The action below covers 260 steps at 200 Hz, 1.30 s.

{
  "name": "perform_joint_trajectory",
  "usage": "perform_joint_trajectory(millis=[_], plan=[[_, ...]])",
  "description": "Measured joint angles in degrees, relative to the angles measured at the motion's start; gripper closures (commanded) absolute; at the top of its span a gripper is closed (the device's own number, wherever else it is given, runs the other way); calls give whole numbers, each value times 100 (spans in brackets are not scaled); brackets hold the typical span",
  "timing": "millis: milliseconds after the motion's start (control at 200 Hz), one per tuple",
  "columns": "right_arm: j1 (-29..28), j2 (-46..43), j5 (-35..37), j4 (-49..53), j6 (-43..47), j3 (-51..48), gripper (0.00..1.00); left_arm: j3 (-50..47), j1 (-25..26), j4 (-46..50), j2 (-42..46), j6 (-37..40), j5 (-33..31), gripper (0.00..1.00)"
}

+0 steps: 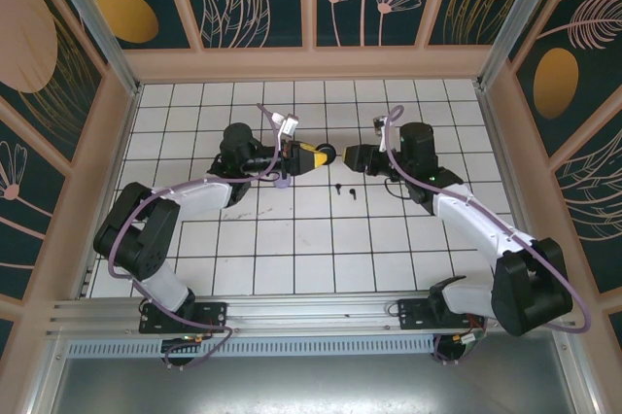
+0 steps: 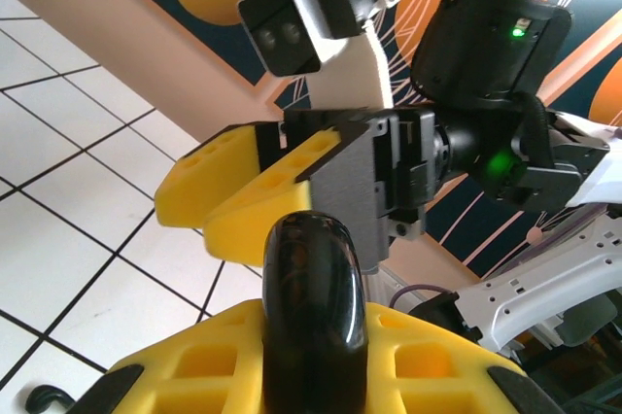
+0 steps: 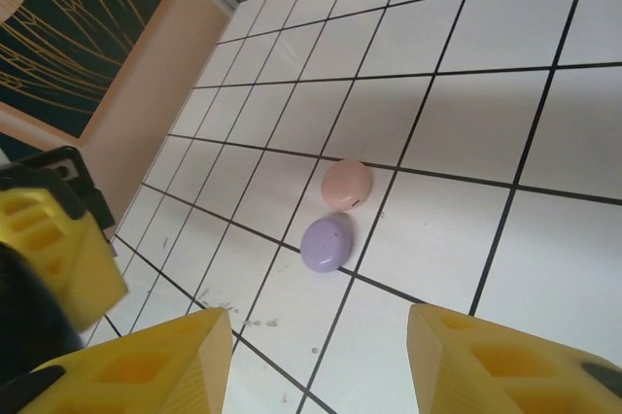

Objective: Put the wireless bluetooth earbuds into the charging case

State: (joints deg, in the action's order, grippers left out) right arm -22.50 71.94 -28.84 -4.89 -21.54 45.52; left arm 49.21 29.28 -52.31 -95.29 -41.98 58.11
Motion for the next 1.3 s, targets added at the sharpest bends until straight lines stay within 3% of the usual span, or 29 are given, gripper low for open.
perform_joint_trajectory(millis=[385, 761, 1301], plan=[[-76, -793, -267, 83, -48, 17, 45, 0, 0, -11, 2, 0, 0, 100], [-612, -358, -267, 79, -39, 525, 46, 0, 0, -9, 7, 0, -2, 100], [-271, -90, -269, -387, -136, -42, 55, 0, 17, 291, 129, 0, -92, 100]])
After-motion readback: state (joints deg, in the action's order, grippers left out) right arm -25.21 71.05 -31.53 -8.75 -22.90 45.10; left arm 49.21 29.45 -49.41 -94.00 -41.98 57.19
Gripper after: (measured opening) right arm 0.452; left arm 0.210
